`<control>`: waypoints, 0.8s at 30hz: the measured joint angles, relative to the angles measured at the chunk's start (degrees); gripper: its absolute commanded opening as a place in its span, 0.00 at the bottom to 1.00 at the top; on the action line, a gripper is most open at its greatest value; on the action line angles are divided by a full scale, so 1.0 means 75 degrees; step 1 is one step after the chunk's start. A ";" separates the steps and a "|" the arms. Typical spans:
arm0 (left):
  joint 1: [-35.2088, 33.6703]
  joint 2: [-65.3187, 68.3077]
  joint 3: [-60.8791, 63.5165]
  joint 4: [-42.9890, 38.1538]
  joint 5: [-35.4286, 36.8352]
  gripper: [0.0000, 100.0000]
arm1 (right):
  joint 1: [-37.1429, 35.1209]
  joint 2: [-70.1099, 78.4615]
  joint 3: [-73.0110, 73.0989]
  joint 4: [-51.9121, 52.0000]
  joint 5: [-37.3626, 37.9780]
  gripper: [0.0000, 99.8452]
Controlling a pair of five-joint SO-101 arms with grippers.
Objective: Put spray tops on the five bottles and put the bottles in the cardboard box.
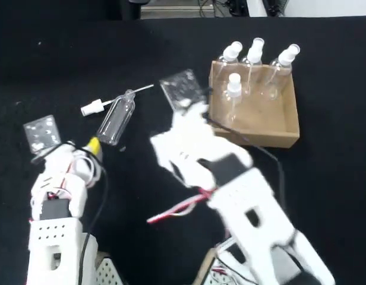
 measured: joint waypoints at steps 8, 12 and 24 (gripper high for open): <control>-0.1465 0.0000 -0.0059 -0.0316 0.0035 0.19 | -0.0809 0.2215 -0.0410 -0.2590 -0.1711 0.21; -0.2157 0.0000 -0.0059 -0.0422 0.0797 0.19 | -0.0914 0.3388 -0.1477 -0.2755 -0.2204 0.34; -0.3294 0.0000 -0.0059 -0.0586 0.2110 0.19 | -0.0914 0.8041 -0.5451 -0.2778 -0.2966 0.35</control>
